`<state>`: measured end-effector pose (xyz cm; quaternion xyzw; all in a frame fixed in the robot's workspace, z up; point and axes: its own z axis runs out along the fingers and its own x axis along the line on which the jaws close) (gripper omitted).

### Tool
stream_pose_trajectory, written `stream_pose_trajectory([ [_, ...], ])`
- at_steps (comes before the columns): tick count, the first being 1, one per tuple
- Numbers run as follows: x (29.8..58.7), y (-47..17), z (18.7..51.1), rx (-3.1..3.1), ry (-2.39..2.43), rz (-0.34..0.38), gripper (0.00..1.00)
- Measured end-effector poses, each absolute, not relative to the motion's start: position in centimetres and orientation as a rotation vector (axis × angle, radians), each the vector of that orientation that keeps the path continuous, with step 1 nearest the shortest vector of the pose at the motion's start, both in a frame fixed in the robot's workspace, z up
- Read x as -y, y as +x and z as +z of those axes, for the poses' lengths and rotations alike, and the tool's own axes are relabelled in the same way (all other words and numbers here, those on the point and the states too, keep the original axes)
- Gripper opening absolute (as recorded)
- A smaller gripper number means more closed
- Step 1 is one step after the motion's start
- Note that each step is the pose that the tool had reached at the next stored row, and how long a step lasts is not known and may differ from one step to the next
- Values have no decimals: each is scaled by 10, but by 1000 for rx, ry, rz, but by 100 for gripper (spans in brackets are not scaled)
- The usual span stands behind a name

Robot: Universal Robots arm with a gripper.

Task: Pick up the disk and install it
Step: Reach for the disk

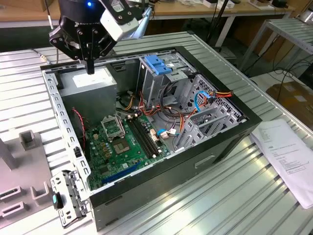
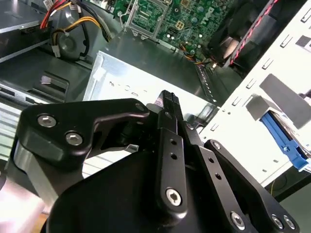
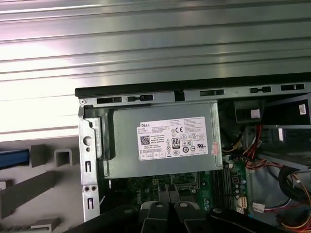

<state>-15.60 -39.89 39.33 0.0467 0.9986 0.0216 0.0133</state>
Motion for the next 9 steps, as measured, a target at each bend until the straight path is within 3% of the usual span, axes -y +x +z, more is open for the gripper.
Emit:
stream_pose_trajectory([
  [9,399,-182,393,-3111,146,67,11],
])
